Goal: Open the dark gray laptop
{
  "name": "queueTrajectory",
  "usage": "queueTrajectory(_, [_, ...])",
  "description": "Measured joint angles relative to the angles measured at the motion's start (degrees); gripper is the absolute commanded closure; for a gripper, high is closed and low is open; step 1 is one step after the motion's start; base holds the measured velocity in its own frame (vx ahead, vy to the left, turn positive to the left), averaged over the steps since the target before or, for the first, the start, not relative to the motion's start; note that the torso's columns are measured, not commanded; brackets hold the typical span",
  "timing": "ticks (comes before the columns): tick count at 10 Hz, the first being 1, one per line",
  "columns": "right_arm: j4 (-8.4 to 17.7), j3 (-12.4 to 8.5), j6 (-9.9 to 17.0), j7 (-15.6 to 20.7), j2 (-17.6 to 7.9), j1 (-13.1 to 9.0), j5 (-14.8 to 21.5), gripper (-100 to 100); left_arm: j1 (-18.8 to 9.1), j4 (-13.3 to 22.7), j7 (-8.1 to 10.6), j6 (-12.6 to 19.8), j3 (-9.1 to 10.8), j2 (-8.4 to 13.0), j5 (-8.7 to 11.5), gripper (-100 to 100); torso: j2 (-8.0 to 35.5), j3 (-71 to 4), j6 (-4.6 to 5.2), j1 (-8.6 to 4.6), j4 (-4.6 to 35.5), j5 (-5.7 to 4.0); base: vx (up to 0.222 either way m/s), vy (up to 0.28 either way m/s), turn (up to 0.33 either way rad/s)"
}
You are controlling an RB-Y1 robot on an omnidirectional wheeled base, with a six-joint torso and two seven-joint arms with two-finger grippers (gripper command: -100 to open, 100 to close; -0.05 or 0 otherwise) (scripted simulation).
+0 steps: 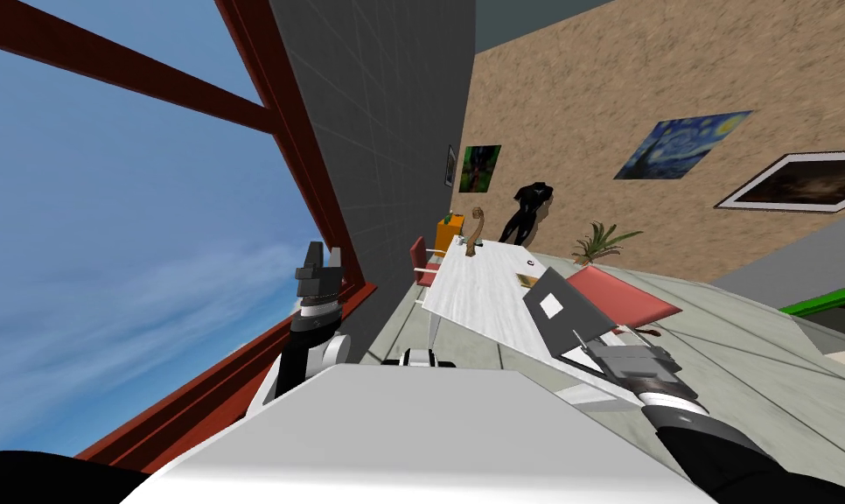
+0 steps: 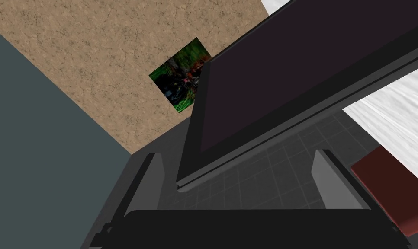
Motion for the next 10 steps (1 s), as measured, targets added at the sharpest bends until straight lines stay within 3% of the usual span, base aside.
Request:
queueTrajectory(2, [-0.4,-0.4,0.3,-0.2,-0.5,0.6,-0.2,-100,0.0,0.0,0.00,0.0,0.01,0.0,0.0,0,-0.2,-0.1,-0.01,-0.20,0.0,-0.07,0.073,-0.007,0.020])
queueTrajectory(3, [-0.5,-0.5,0.4,-0.3,-0.6,0.7,-0.2,100,0.0,0.0,0.00,0.0,0.01,0.0,0.0,0,-0.1,-0.1,0.00,-0.08,0.0,-0.04,0.009,-0.010,-0.014])
queueTrajectory(10, [1.7,-0.2,1.0,-7.7,-3.4,-0.6,-5.7,100,0.0,0.0,0.00,0.0,0.01,0.0,0.0,0,-0.1,0.1,0.22,-0.74,-0.2,-0.56,-0.049,-0.047,0.021])
